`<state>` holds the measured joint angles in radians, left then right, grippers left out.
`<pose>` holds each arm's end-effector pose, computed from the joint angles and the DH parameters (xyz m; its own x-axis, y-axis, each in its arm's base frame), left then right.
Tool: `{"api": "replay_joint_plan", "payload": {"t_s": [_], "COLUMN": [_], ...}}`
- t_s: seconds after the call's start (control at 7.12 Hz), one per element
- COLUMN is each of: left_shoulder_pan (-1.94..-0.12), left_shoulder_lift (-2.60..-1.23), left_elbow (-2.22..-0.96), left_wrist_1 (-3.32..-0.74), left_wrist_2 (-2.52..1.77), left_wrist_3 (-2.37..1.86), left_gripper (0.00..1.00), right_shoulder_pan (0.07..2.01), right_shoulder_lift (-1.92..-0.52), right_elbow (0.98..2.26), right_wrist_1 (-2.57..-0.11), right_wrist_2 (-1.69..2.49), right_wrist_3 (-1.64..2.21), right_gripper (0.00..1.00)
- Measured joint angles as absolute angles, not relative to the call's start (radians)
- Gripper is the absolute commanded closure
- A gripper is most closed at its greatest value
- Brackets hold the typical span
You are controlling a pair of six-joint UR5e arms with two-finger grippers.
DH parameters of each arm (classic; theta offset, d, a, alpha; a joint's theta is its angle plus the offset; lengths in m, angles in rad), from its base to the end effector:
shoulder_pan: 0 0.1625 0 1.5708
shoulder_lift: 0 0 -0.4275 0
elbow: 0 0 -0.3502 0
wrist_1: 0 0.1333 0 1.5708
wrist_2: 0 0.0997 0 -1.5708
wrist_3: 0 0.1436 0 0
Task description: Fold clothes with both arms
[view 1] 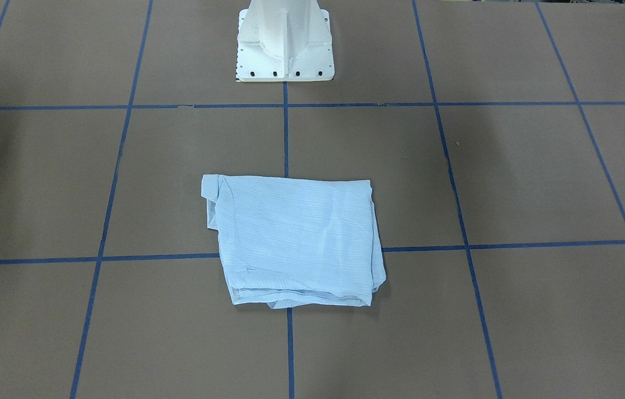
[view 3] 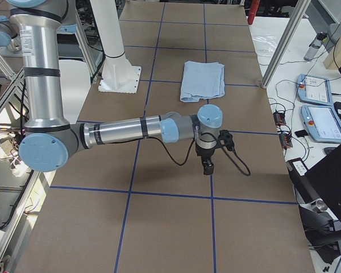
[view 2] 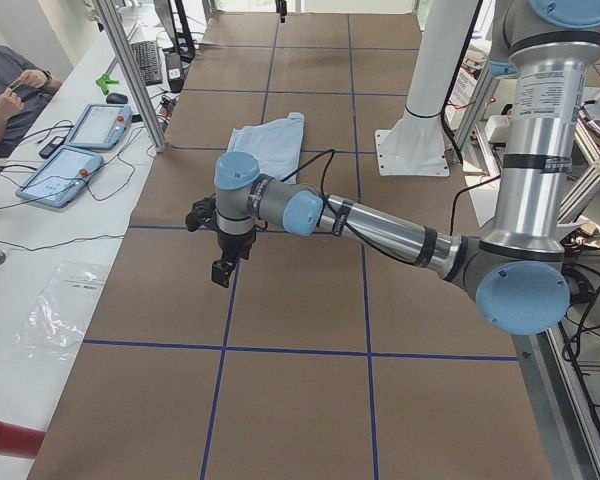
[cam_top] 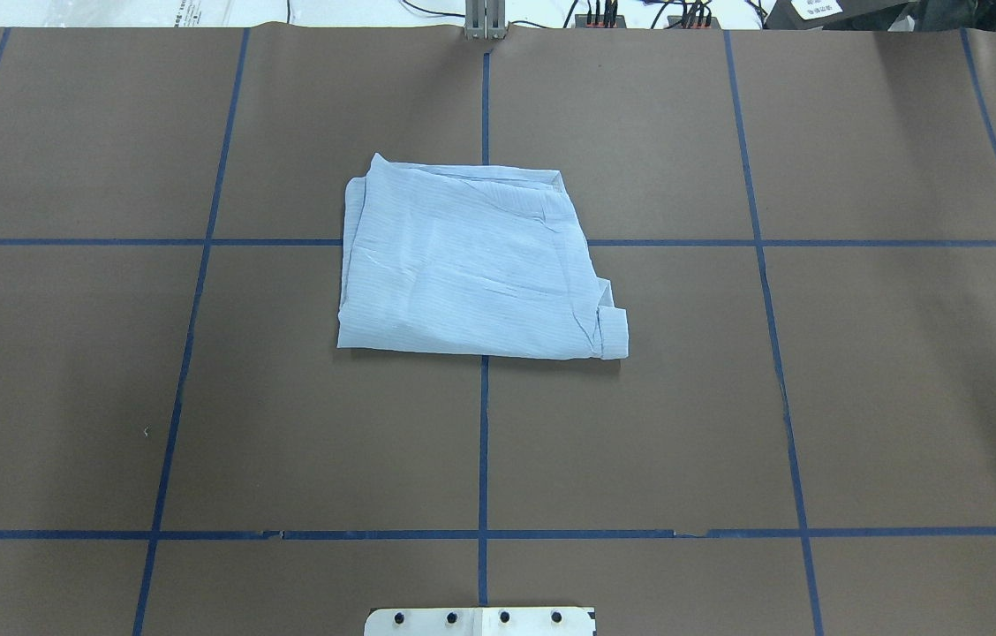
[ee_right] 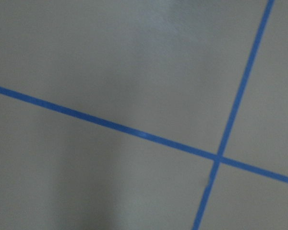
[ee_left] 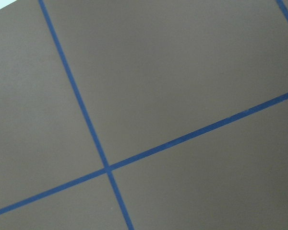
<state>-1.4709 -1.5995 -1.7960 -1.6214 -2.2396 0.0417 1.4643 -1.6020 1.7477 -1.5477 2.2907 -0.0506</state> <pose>0.0038 -0.4822 0.5794 0.7575 0.3026 -0.5785 -0.1268 0.9374 0.3242 -0.0094 -0.4511 0.6286 0.7296 -0.2394 0.6406 0.1419 0.9693 0.2007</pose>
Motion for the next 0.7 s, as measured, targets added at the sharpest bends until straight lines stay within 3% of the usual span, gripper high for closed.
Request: {"api": "replay_joint_plan", "payload": {"t_s": [0.28,0.7], "left_shoulder_pan": [-1.534,-1.547], "left_shoulder_lift": [-1.527,-1.443], "left_elbow": [-1.772,-1.772], "left_wrist_1": [-1.646,-1.693], "left_wrist_2": [-2.291,-2.308], "left_wrist_3": [0.065,0.111], "left_gripper": [0.00,0.00], "right_shoulder_pan": [1.510,1.515], "right_shoulder_lift": [-1.695,-1.736], "right_elbow": [1.841,1.876], "right_wrist_1": [-1.616,-1.646], "right_wrist_2": [2.311,2.306], "right_wrist_3": [-0.052,-0.046], "right_gripper": [0.00,0.00]}}
